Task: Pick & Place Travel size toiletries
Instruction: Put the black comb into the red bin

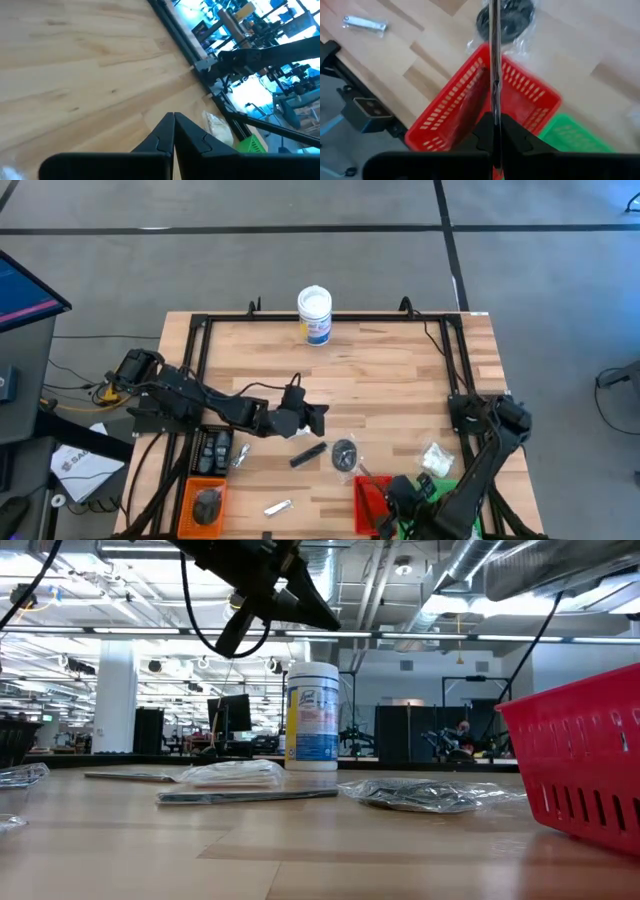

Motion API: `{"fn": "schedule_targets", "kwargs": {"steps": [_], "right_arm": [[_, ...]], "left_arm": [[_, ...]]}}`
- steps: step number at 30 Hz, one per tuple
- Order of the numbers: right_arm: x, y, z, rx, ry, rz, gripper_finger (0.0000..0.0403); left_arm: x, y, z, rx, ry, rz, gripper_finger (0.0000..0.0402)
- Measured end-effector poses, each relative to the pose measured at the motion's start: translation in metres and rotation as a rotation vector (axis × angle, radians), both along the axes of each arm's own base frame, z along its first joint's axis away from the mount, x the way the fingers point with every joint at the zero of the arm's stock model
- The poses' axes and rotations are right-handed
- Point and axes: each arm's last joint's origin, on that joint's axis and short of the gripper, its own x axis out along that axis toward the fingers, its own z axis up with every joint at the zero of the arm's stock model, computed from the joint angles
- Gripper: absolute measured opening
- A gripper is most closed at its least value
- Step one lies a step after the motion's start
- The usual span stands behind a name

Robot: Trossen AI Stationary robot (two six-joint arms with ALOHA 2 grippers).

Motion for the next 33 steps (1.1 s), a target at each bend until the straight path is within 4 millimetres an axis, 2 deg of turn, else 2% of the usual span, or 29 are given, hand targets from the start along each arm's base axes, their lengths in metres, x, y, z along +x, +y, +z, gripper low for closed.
{"fn": "schedule_targets", "kwargs": {"steps": [5, 10, 15, 18, 23, 26, 33], "right_arm": [[0.005, 0.016, -0.007, 0.038, -0.02, -0.048, 0.0], [0.016, 0.025, -0.009, 0.086, -0.035, -0.105, 0.0], [0.026, 0.031, -0.016, 0.128, -0.002, -0.2, 0.0], [0.029, 0.032, -0.023, 0.125, 0.032, -0.254, 0.0], [0.034, 0.035, -0.035, 0.116, 0.108, -0.286, 0.0], [0.037, 0.036, -0.042, 0.094, 0.089, -0.287, 0.0001], [0.042, 0.035, -0.056, 0.052, 0.111, -0.29, 0.0001]], "left_arm": [[-0.004, -0.01, -0.004, 0.016, 0.077, -0.125, 0.0], [-0.009, -0.024, -0.003, 0.119, 0.159, -0.381, 0.0], [-0.016, -0.037, 0.009, 0.21, 0.159, -0.626, 0.0], [-0.023, -0.047, 0.02, 0.361, 0.14, -0.784, 0.0], [-0.037, -0.063, 0.033, 0.787, 0.13, -1.003, 0.0], [-0.042, -0.067, 0.039, 0.899, 0.114, -1.033, 0.0], [-0.044, -0.064, 0.043, 0.896, 0.137, -0.939, 0.0]]}}
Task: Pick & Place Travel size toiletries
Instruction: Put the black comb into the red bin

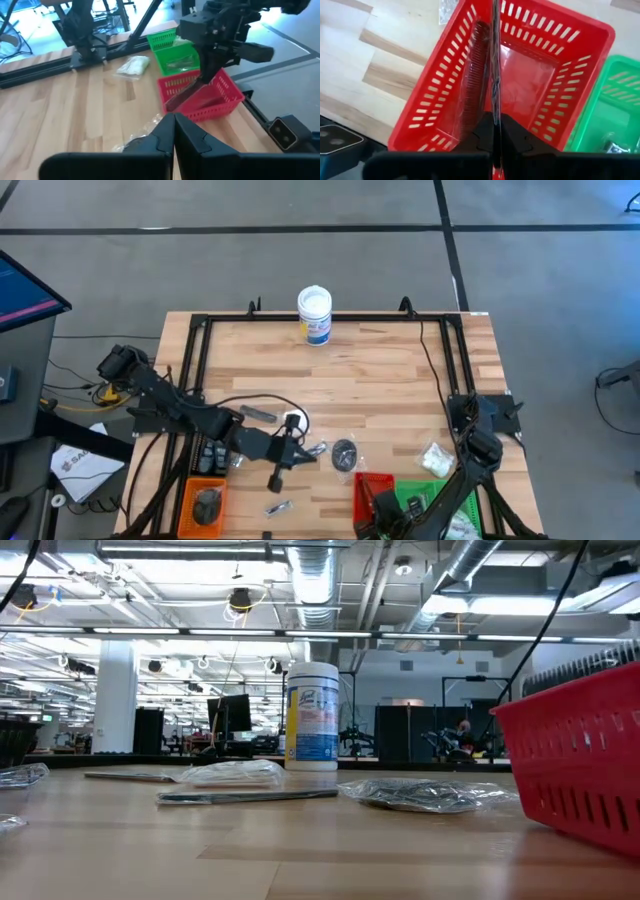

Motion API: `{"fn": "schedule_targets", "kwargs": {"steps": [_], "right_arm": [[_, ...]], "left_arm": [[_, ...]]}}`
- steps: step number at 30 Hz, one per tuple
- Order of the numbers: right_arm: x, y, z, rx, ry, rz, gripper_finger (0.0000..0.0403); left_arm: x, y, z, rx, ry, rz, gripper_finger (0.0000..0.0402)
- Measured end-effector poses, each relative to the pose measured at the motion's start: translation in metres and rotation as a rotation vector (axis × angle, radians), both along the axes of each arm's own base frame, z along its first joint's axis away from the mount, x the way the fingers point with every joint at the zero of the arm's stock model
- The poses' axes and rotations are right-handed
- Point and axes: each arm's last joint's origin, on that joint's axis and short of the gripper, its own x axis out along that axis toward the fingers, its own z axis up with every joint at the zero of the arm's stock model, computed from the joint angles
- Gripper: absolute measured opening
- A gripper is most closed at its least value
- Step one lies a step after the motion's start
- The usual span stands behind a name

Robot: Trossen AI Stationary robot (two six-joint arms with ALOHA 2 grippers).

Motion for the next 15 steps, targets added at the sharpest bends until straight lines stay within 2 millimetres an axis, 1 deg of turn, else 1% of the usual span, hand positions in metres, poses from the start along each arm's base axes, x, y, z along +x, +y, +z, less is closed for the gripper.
{"fn": "schedule_targets", "kwargs": {"steps": [5, 9, 15], "right_arm": [[0.0029, -0.0043, 0.0003, -0.013, 0.01, 0.001, 0.0001], [0.0043, -0.0029, 0.0, -0.003, 0.02, 0.043, 0.0001], [0.0036, -0.002, -0.0003, 0.014, 0.038, 0.045, 0.0005]], "left_arm": [[0.0009, 0.0011, -0.0006, -0.001, 0.002, 0.005, 0.0], [0.0016, 0.0024, -0.0005, -0.002, 0.002, 0.01, 0.0], [0.0027, 0.0044, -0.0007, -0.001, 0.002, 0.017, 0.0]]}}
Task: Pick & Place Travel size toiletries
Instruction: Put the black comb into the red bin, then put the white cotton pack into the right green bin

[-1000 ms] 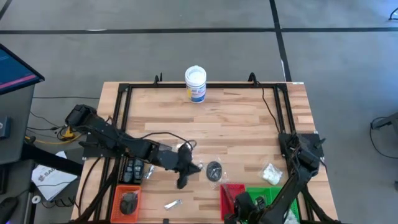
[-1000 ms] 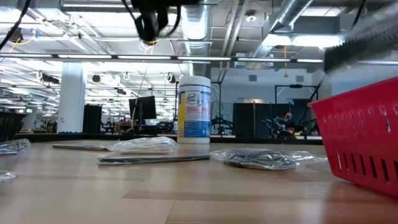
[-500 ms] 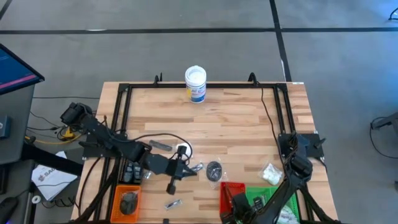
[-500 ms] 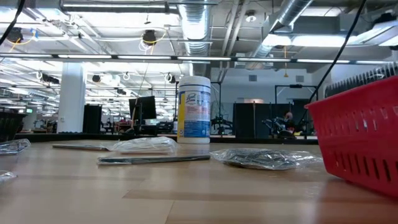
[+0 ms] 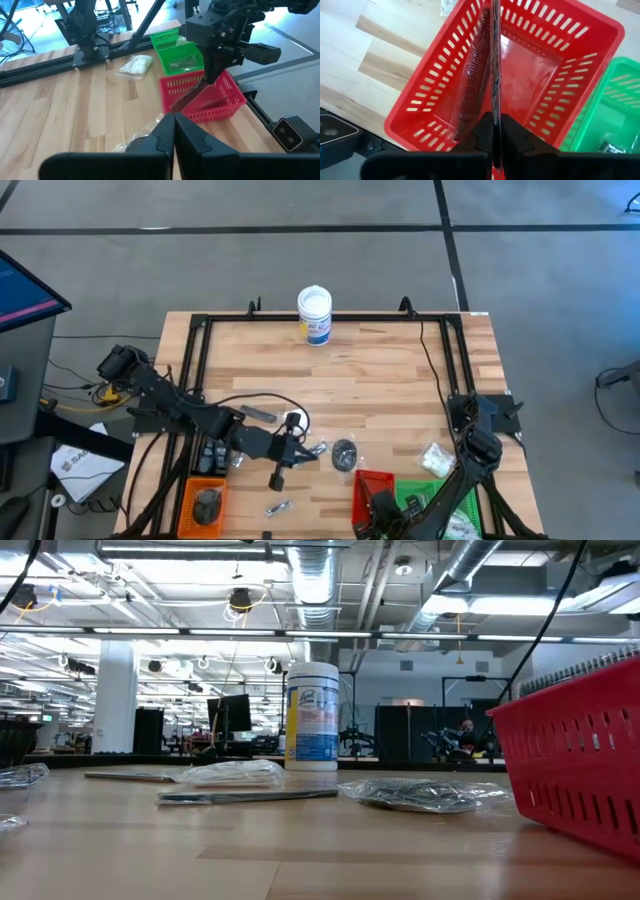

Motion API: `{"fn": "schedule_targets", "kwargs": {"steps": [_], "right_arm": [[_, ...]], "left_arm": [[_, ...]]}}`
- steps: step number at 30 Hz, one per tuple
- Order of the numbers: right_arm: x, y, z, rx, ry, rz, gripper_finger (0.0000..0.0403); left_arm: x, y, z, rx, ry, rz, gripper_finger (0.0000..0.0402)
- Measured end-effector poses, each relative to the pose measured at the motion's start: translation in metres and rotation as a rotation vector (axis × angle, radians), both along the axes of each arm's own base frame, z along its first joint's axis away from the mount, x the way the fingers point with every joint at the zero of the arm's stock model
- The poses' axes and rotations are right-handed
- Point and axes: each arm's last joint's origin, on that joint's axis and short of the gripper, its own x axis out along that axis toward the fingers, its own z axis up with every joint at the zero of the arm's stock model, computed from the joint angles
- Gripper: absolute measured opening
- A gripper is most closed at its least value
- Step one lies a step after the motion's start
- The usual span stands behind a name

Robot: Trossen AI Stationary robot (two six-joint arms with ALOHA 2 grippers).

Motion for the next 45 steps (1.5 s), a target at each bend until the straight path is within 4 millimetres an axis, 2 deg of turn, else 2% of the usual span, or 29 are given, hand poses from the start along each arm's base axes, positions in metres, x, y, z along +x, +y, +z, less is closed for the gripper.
{"fn": "schedule_targets", "kwargs": {"steps": [13, 21, 27, 34, 45], "right_arm": [[-0.003, 0.005, 0.0, 0.032, 0.007, 0.01, 0.0065], [-0.005, 0.01, 0.007, 0.052, -0.015, 0.023, 0.008], [0.001, 0.012, 0.026, 0.047, -0.065, 0.085, 0.0082], [0.014, 0.003, 0.049, -0.009, -0.119, 0.148, 0.0082], [0.04, -0.022, 0.069, -0.061, -0.097, 0.247, 0.0082]], "left_arm": [[0.0, 0.0, 0.0, 0.0, 0.001, 0.001, 0.0], [0.0, 0.0, 0.0, -0.023, 0.005, 0.011, 0.0], [0.001, 0.001, 0.0, -0.163, 0.024, 0.073, 0.0], [0.006, 0.012, -0.001, -0.549, 0.075, 0.261, 0.0], [0.01, 0.02, 0.001, -0.595, 0.066, 0.278, 0.0]]}}
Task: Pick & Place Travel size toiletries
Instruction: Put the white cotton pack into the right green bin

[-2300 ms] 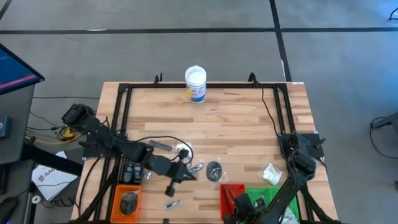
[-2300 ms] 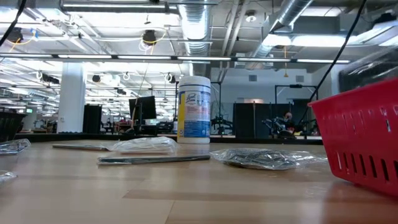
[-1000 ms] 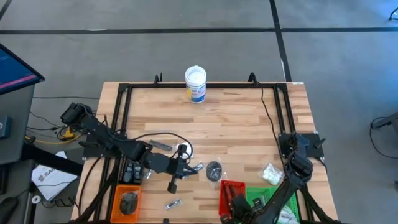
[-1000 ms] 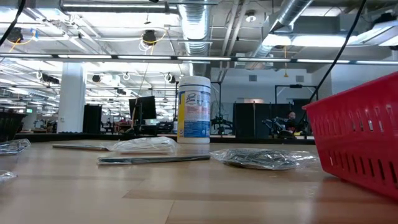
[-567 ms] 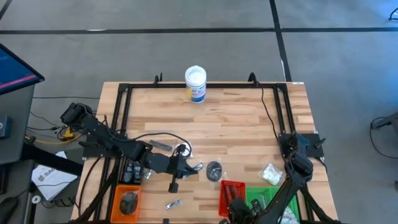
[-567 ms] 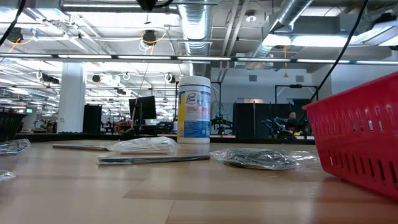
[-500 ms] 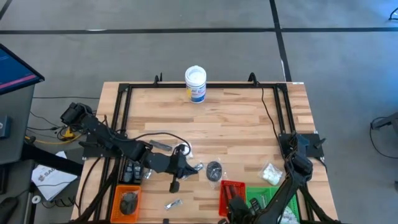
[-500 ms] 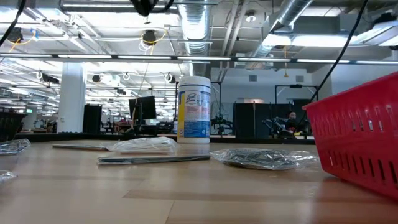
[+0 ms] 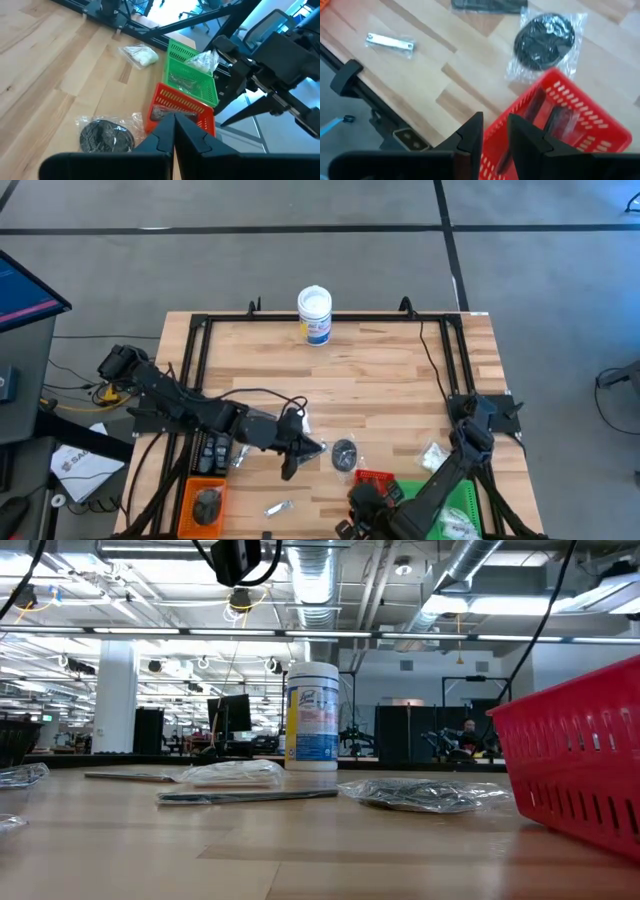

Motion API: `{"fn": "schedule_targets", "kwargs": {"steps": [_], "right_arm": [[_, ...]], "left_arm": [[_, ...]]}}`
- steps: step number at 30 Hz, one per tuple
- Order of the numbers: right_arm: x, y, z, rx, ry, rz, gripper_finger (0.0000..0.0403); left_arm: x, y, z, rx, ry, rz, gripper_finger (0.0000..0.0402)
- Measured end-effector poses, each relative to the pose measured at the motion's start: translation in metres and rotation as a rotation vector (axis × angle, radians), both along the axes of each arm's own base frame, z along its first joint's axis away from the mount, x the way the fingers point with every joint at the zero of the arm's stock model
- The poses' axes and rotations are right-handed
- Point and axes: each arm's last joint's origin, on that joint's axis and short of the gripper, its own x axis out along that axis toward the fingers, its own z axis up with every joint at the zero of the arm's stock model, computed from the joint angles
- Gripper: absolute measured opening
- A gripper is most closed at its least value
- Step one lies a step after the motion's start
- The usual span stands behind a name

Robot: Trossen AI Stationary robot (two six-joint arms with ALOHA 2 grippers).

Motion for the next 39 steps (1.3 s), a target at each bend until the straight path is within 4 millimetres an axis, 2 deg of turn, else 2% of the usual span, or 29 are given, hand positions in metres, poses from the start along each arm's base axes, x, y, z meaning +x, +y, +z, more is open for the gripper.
{"fn": "schedule_targets", "kwargs": {"steps": [8, 14, 18, 21, 28, 34, 39], "right_arm": [[0.012, -0.014, 0.008, -0.091, -0.001, 0.08, 0.0077], [0.02, -0.018, 0.011, -0.2, 0.036, 0.309, 0.0049], [0.024, -0.023, 0.012, -0.246, 0.066, 0.382, 0.0022], [0.026, -0.029, 0.012, -0.296, 0.09, 0.402, 0.0004], [0.025, -0.043, 0.017, -0.395, 0.147, 0.402, 0.0003], [0.019, -0.06, 0.025, -0.461, 0.161, 0.392, 0.0001], [0.016, -0.074, 0.02, -0.467, 0.15, 0.378, 0.0001]], "left_arm": [[0.002, 0.005, 0.0, -0.002, -0.003, 0.017, 0.0], [0.003, 0.008, -0.001, -0.017, 0.006, 0.036, 0.0], [0.001, 0.01, -0.009, -0.016, 0.028, 0.05, 0.0], [-0.003, 0.011, -0.021, -0.05, 0.066, 0.077, 0.0], [-0.014, 0.016, -0.047, -0.111, 0.147, 0.127, 0.0], [-0.015, 0.016, -0.052, -0.12, 0.158, 0.134, 0.0], [-0.015, 0.017, -0.051, -0.113, 0.153, 0.146, 0.0]]}}
